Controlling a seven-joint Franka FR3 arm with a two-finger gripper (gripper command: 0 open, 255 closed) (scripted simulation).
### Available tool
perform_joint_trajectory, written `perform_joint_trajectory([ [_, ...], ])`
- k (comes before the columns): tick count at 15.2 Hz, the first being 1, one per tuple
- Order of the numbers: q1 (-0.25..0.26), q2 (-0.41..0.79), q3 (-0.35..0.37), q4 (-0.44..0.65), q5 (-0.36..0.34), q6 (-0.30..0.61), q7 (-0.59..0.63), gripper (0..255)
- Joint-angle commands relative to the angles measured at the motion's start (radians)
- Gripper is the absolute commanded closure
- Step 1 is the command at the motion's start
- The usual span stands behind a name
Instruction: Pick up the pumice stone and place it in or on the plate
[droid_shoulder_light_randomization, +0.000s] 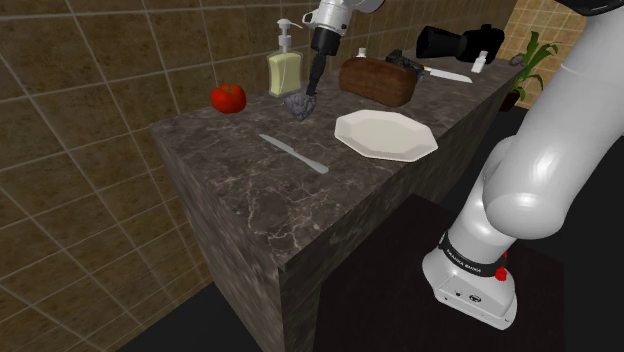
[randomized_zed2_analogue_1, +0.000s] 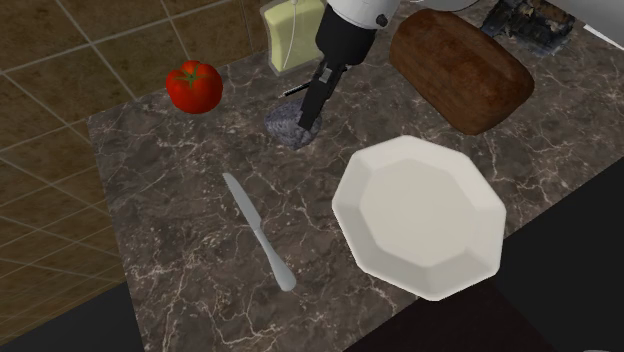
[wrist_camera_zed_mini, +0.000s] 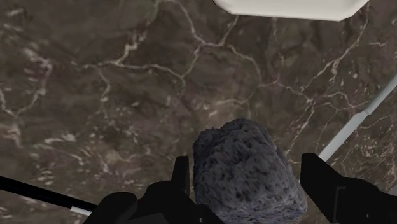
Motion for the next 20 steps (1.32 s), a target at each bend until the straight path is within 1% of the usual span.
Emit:
perform_joint_trajectory([
  [1,0.0,0.001,0.0,-0.001,0.0,0.0,0.0,255],
  [9,0.0,0.001,0.0,-0.001,0.0,0.0,0.0,255],
  [20,-0.002,-0.013,-0.002,0.128,-0.016,-0.132,0.053,255],
])
